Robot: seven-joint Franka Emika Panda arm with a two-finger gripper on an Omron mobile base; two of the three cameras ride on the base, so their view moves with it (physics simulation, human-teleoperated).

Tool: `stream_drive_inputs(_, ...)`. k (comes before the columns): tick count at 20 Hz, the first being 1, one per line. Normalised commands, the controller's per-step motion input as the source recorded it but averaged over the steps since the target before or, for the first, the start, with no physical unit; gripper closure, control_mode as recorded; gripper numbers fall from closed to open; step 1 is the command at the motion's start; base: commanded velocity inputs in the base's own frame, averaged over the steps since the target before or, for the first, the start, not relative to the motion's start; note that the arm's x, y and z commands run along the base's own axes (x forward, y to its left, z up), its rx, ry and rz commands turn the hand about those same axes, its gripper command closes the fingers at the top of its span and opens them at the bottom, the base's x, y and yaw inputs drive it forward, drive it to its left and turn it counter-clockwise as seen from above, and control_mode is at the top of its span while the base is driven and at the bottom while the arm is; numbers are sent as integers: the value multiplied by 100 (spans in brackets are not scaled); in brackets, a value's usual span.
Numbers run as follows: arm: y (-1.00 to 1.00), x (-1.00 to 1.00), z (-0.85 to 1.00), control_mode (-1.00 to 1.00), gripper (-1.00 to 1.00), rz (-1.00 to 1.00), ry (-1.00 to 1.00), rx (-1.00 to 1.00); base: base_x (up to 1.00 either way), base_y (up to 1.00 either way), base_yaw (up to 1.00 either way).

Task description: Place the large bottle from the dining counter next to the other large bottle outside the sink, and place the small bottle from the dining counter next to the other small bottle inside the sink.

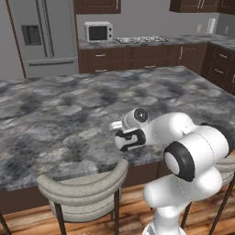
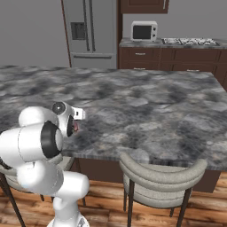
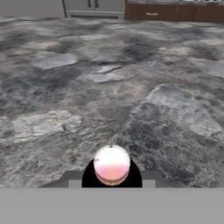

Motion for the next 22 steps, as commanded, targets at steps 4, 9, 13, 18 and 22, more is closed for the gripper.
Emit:
stream_drive_inputs(4,-29,-26,60,-100,100,0,-6,0,0,0,0)
stream_drive_inputs(9,-21,-6,7,-100,100,0,0,0,0,0,0)
stream_drive_inputs(13,-1,-2,0,-100,100,0,0,0,0,0,0)
stream_drive_inputs(18,0,-2,0,100,100,0,0,0,-15,0,0)
stream_drive_inputs(22,0,0,0,100,100,0,0,0,-97,0,0)
